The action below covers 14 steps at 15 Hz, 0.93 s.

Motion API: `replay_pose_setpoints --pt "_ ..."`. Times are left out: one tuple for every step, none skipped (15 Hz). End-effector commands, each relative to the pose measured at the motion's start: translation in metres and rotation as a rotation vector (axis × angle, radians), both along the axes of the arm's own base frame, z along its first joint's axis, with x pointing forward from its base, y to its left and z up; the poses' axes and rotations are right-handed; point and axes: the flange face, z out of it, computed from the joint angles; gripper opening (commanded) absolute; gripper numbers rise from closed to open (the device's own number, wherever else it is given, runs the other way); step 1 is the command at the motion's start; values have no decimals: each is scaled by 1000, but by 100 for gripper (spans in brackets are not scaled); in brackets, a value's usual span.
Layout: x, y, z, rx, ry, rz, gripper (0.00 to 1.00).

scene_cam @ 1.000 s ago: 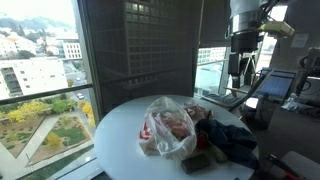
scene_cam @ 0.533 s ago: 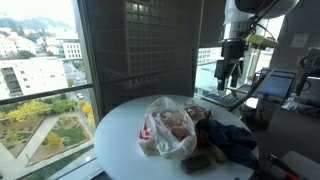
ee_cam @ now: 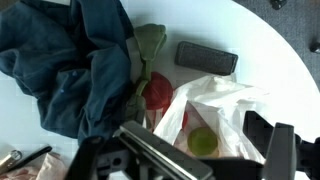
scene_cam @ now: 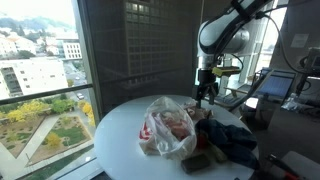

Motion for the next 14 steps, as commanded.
replay_pose_setpoints --pt "49 32 -22 -14 28 20 100" --pt "58 34 -29 -18 39 19 100" --pt "64 35 -36 -10 57 18 100" --pt "71 38 -42 -19 59 22 100" --pt "76 41 -48 -23 64 28 100" --pt "84 43 -53 -19 63 39 100" --pt "91 45 -59 -13 65 35 100" --pt "96 46 -65 -22 66 37 100" --pt "102 47 -74 -50 67 50 100" --pt "107 45 -83 -93 66 65 100" --pt "111 43 -91 -124 74 77 100" --pt "114 41 -100 -160 84 85 100" --pt "115 41 -108 -181 101 94 100" --pt "114 46 -117 -199 117 110 100"
